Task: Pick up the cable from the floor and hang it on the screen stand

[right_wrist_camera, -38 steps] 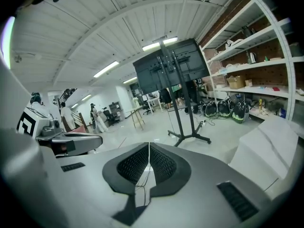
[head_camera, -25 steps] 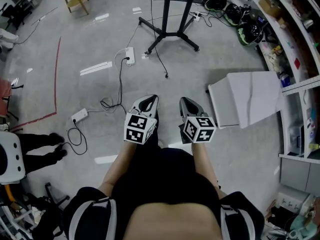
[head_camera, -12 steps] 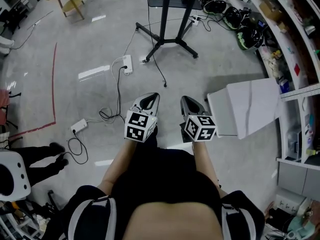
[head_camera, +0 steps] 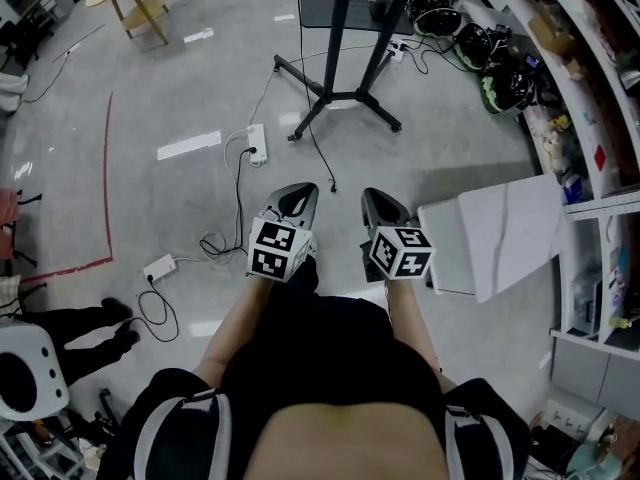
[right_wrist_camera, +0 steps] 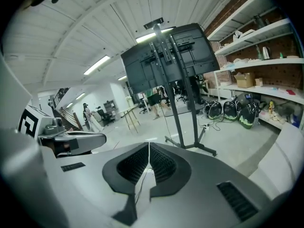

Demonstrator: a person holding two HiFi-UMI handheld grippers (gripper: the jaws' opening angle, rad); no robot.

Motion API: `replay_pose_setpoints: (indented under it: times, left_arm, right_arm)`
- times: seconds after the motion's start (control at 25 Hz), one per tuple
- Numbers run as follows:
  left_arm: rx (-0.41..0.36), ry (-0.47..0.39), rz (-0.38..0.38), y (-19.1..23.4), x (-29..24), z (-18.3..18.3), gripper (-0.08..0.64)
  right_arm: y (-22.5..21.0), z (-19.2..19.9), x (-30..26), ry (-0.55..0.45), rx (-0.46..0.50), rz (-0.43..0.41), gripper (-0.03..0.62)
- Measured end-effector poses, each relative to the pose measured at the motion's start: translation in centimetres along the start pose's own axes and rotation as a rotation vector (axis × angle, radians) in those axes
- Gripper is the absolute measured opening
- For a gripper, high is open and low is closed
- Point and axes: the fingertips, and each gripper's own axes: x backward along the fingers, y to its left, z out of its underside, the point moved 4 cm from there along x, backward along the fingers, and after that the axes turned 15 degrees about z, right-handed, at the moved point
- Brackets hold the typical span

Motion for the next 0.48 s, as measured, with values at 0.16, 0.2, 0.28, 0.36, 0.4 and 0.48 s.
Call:
replay_pose_setpoints:
  times: [0.16,0.2,0.28,0.36,0.4,0.48]
  left_arm:
    - [0.0,0.013,0.009,2.3,-1.7,-1.0,0.008]
    - [-0.001,0.02,0.014,2.9,-2.1,-1.3,0.008]
    - [-0.002,0.032,0.021,4.2,-2.8,-1.6,0.008]
    - [-0.008,0.039,0.021,5.6,-3.4,-1.6,0.008]
    - [-0.014,0.04,0.019,6.3,-3.7,-1.7,0.008]
    - [-0.025,0.041,0.027,7.4,-4.3,-2.2,0.008]
  right_arm:
    - [-0.4,-1.7,-3.0,0.003,-0.006,0.004,0.025]
    - [-0.5,-2.1,-3.7,0.002,-0.006,0.004,0.025]
    - [-0.5,-2.8,-5.3,-0.001,-0.008,0.005,0.025]
    - [-0.5,-3.4,-6.6,-0.005,-0.016,0.007,0.025]
    - [-0.5,-3.7,-7.2,-0.008,-0.022,0.008,0.025]
    - [-0.6,-4.3,-8.2,-0.016,-0.035,0.013,0.025]
